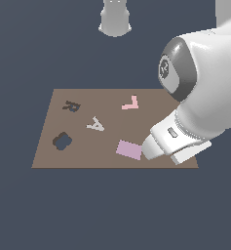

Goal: Insert a designated object into the corresponding slot on a board.

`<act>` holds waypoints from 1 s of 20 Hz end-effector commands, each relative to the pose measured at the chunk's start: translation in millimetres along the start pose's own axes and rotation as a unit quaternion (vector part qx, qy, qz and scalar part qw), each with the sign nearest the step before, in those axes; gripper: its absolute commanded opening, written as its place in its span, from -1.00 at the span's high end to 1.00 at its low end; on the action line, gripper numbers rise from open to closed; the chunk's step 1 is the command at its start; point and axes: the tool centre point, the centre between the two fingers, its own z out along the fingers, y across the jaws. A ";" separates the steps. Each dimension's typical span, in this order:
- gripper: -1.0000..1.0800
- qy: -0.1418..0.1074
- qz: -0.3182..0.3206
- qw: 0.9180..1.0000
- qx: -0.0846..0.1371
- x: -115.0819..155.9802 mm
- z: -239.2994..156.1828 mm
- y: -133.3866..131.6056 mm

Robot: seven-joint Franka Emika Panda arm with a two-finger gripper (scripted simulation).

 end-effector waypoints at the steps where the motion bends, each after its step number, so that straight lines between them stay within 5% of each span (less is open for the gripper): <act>1: 1.00 0.000 0.014 1.000 0.000 1.6 -0.3 5.3; 11: 1.00 0.000 0.135 0.991 0.000 9.5 -1.4 51.3; 20: 1.00 0.001 0.294 0.956 0.000 2.3 -2.6 113.3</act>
